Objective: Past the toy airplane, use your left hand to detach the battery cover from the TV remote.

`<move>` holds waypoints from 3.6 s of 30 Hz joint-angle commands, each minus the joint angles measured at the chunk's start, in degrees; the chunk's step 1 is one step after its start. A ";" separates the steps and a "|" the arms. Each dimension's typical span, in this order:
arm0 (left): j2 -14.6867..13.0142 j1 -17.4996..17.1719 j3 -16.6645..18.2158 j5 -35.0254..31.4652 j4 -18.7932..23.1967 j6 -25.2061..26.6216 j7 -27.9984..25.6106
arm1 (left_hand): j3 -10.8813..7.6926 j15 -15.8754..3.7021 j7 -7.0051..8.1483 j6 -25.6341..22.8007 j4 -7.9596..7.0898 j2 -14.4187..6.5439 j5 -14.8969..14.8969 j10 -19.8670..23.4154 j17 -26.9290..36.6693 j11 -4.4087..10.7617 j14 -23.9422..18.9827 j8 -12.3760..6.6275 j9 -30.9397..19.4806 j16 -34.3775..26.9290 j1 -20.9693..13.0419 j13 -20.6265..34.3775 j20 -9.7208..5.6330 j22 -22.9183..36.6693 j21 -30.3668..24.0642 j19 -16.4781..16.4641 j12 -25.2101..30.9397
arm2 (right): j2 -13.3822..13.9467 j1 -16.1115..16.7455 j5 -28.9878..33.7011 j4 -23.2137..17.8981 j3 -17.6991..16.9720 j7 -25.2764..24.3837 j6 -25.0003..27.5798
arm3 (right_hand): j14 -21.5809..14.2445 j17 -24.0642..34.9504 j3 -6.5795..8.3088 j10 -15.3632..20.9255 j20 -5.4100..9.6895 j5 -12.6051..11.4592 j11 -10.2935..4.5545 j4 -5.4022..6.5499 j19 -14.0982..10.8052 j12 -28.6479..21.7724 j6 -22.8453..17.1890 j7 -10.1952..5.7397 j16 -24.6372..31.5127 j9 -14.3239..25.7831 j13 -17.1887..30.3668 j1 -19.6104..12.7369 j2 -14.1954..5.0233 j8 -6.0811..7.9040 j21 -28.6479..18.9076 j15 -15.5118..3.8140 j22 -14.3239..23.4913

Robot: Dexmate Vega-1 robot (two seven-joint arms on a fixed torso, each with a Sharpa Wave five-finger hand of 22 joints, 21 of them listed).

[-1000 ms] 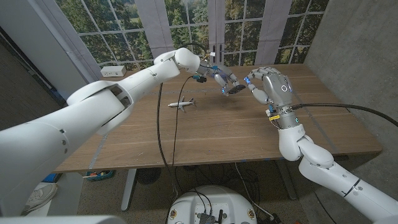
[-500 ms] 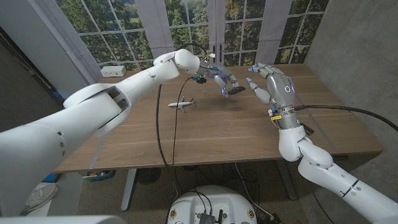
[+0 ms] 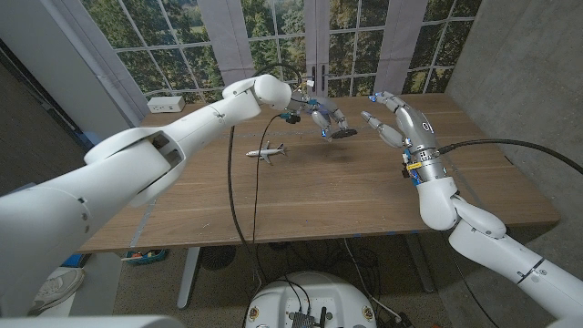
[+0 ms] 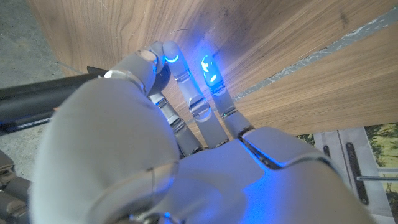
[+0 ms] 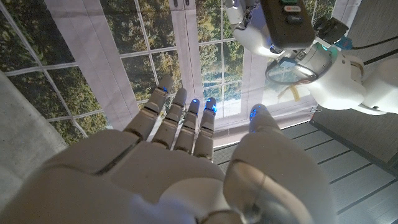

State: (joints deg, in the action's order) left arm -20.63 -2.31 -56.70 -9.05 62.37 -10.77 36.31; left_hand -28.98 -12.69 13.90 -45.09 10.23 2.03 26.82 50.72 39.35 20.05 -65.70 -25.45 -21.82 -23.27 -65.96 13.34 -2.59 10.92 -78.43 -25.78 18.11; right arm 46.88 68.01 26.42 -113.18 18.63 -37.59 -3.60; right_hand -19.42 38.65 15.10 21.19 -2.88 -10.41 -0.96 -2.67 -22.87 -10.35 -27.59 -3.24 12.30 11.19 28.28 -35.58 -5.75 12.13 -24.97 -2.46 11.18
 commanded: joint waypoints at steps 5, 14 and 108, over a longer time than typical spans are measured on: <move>-2.37 -1.64 0.26 -3.67 4.90 2.00 -2.80 | -0.84 -0.98 -13.98 -14.61 -0.21 -0.34 -0.36 21.47 0.16 -9.85 -0.16 0.22 -0.30 0.24 0.12 24.36 -3.54 -0.04 -0.69 0.09 -0.07 | -0.48 -0.41 -11.50 3.25 -3.19 9.25 -9.03 | 3.47 -1.93 -0.35 -3.57 0.88 -0.50 0.06 -1.31 2.00 0.39 3.01 -1.14 -1.49 -0.05 -2.10 1.27 0.31 -1.29 1.32 -0.73 -0.26; -3.28 -2.48 -0.04 -6.02 6.68 2.47 -4.15 | -0.91 -0.99 -13.94 -14.70 -0.18 -0.30 -0.52 21.45 0.29 -9.82 -0.24 0.51 -0.35 0.35 0.15 24.67 -3.54 -0.11 -0.91 0.17 -0.22 | -1.15 -1.27 -19.59 5.82 -4.16 15.30 -14.22 | 6.50 -4.51 -0.62 -5.93 2.47 -0.20 0.24 1.34 3.43 0.20 8.27 -2.03 -1.69 -0.28 -5.18 6.89 -2.70 -2.23 2.58 0.13 -0.58; -4.68 -4.02 -11.52 -43.96 10.51 8.75 -15.02 | -0.92 -1.10 -12.49 -13.60 -0.22 -0.94 -4.11 20.16 0.37 -8.74 1.31 4.66 0.37 2.86 0.45 24.78 -3.93 -0.17 -1.93 2.07 -4.39 | -3.45 -1.93 -41.66 8.72 -5.94 32.45 -20.67 | 10.01 -11.54 -1.17 -8.22 1.79 0.12 1.12 5.96 4.86 -0.36 10.94 0.71 -1.61 -0.73 -11.70 17.31 -2.77 -1.42 5.41 1.40 -0.85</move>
State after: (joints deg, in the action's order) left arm -24.88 -7.13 -66.35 -48.57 72.02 -1.71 20.10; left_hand -29.87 -12.47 13.76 -46.60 10.08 2.01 23.05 52.20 39.83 19.74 -65.03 -21.01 -21.47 -20.79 -65.39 13.36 -2.55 10.55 -80.13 -24.15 14.10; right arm 43.59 66.44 -15.60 -104.39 12.26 -4.92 -24.34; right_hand -9.31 27.07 13.63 12.98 -0.82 -10.18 0.21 3.41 -17.78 -10.38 -16.56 -2.35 10.59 10.41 16.48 -18.70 -8.76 10.41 -19.70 -1.33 10.14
